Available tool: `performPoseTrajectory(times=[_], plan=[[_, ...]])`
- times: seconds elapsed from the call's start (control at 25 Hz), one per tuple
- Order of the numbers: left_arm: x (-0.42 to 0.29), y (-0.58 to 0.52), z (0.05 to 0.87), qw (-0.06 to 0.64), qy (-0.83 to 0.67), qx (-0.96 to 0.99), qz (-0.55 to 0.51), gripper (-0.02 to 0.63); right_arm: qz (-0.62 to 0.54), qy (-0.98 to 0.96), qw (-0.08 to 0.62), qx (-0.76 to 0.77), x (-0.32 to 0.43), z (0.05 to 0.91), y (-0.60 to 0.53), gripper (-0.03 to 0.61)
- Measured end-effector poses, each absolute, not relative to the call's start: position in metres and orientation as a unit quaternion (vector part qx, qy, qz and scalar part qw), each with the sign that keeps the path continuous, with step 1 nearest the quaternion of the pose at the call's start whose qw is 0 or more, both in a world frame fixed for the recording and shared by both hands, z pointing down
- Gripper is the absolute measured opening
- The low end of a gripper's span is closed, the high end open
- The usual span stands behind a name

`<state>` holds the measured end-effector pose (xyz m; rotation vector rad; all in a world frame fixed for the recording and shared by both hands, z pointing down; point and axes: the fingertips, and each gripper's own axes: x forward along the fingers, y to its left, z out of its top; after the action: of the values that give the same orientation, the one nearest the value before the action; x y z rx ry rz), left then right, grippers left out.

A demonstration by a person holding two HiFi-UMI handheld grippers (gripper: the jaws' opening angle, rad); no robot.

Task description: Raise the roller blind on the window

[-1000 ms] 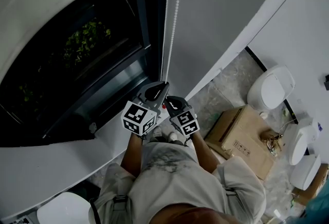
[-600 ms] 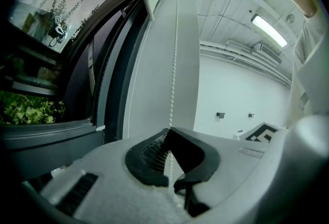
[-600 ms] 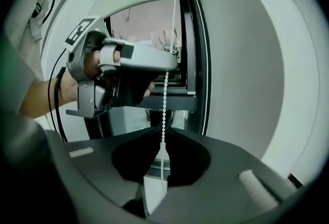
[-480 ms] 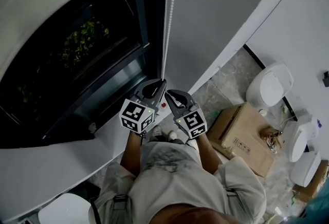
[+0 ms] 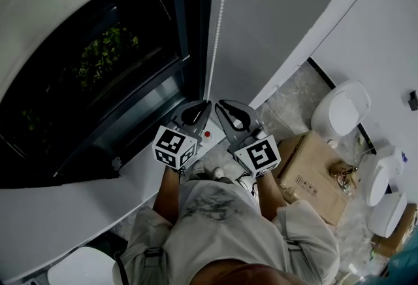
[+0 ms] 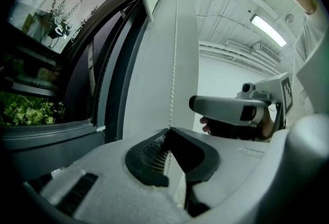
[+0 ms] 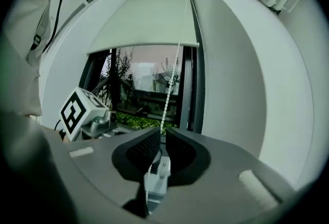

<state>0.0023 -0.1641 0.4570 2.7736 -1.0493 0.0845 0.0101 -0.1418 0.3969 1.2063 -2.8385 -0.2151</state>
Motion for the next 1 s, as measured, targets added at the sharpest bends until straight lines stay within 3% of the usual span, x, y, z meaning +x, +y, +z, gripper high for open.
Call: performPoseTrajectory(times=[0.84, 1.0], plan=[[0.013, -0.169, 0.458, 0.087, -0.345, 0.934, 0.028, 0.011, -0.113, -0.918, -0.044, 0.379, 0.0, 0.279, -0.178, 0.077], [0.013, -0.168, 0.457, 0.089, -0.344, 0.934, 0.026, 0.011, -0.115, -0.916, -0.049, 0.382, 0.0, 0.273, -0.18, 0.04]])
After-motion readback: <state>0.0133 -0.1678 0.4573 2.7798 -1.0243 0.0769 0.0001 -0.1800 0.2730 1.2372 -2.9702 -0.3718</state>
